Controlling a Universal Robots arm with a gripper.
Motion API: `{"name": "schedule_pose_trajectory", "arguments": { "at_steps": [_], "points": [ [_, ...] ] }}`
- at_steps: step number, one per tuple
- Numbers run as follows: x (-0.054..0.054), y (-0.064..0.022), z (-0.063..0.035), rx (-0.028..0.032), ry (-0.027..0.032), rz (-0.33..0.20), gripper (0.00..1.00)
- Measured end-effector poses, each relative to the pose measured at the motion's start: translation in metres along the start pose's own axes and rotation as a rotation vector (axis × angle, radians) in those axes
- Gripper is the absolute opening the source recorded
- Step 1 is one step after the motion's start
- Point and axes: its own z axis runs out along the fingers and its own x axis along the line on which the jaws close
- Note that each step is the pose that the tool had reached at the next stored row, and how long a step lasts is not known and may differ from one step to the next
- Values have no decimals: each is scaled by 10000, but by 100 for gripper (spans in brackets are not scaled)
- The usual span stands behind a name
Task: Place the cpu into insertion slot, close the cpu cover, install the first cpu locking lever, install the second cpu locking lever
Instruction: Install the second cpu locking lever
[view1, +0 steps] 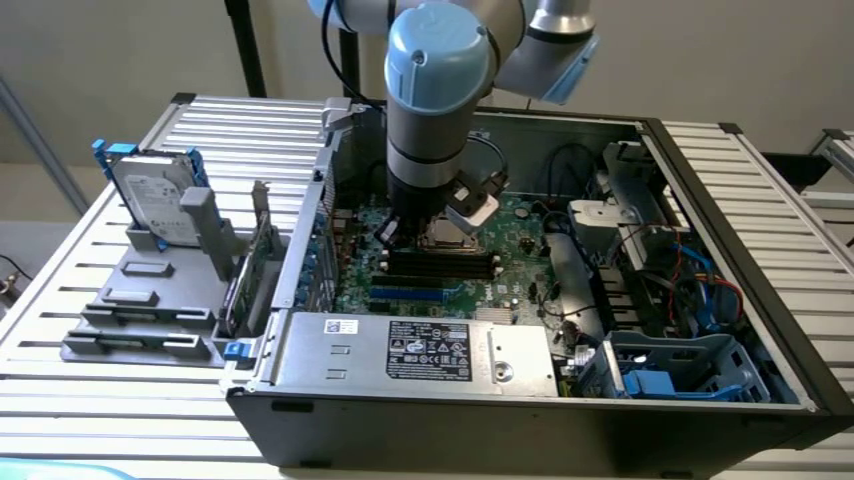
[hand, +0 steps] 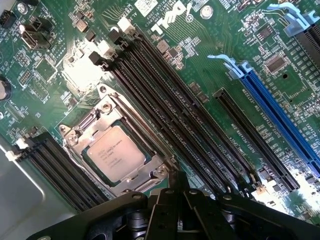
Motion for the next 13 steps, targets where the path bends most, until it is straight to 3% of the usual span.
{"name": "schedule_pose_trajectory", "arguments": {
  "at_steps": [4, 6, 13],
  "points": [
    [2, -2, 9, -86, -84, -1, 11],
    [4, -3, -2, -92, -89, -1, 11],
    [41, -59, -237, -78, -102, 4, 11]
  ]
}}
